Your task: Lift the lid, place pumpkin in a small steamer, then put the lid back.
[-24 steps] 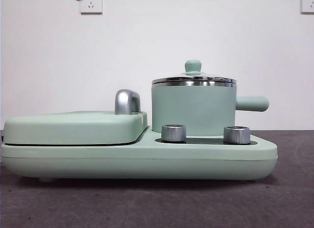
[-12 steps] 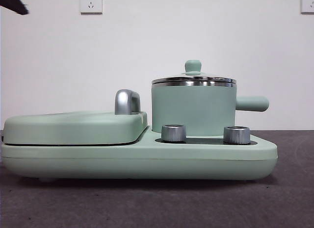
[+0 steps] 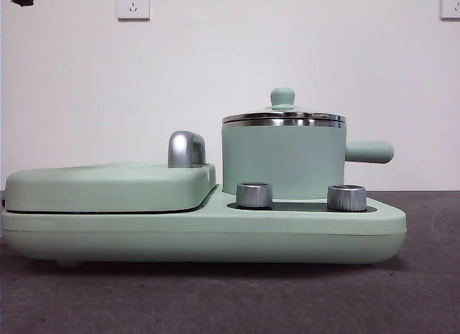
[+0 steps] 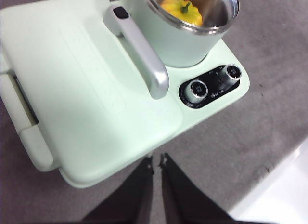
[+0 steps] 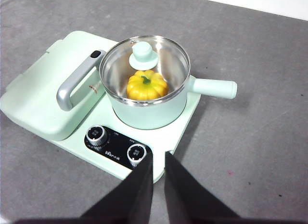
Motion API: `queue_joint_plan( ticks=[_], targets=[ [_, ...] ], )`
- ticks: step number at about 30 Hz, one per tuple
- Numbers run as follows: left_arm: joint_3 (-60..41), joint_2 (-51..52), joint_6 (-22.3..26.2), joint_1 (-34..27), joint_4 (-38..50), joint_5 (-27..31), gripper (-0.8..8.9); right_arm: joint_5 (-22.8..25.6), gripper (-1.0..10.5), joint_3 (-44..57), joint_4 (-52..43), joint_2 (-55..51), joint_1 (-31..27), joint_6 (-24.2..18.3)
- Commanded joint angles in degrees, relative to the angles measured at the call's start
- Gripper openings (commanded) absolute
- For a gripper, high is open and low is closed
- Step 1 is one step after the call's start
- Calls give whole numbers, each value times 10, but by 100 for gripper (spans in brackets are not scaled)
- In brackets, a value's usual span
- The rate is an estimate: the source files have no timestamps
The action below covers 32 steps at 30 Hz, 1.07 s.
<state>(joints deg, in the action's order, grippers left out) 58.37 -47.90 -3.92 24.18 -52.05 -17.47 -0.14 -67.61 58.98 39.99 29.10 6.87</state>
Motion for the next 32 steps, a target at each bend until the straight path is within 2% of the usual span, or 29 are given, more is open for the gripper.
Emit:
queue_joint_plan(
  ticks=[1,16,19,21,26,30,32],
  targets=[
    [4,1,-1,2,7,-2,7,1,20,-6,-6,1,4,-4],
    [4,3,9,-2,20,-1,7,2,20,-6,-7,-1,4,-4],
    [-16,16,78,-26,33,0,7,2,20,-6,-7,-1,4,-4],
    [-66,42,102,-59,100,-1,7,2,20,-6,-7,-1,4,-4],
    [-261,156,108,-175,340,5,7,2,20,-6,-7,-1,4,-4],
    [-395,238,107,-244,495,61,7,2,20,-6,-7,-1,4,-4],
    [-450,269,103,-261,541,78,7,2,20,-6,-7,-1,4,-4]
  ],
)
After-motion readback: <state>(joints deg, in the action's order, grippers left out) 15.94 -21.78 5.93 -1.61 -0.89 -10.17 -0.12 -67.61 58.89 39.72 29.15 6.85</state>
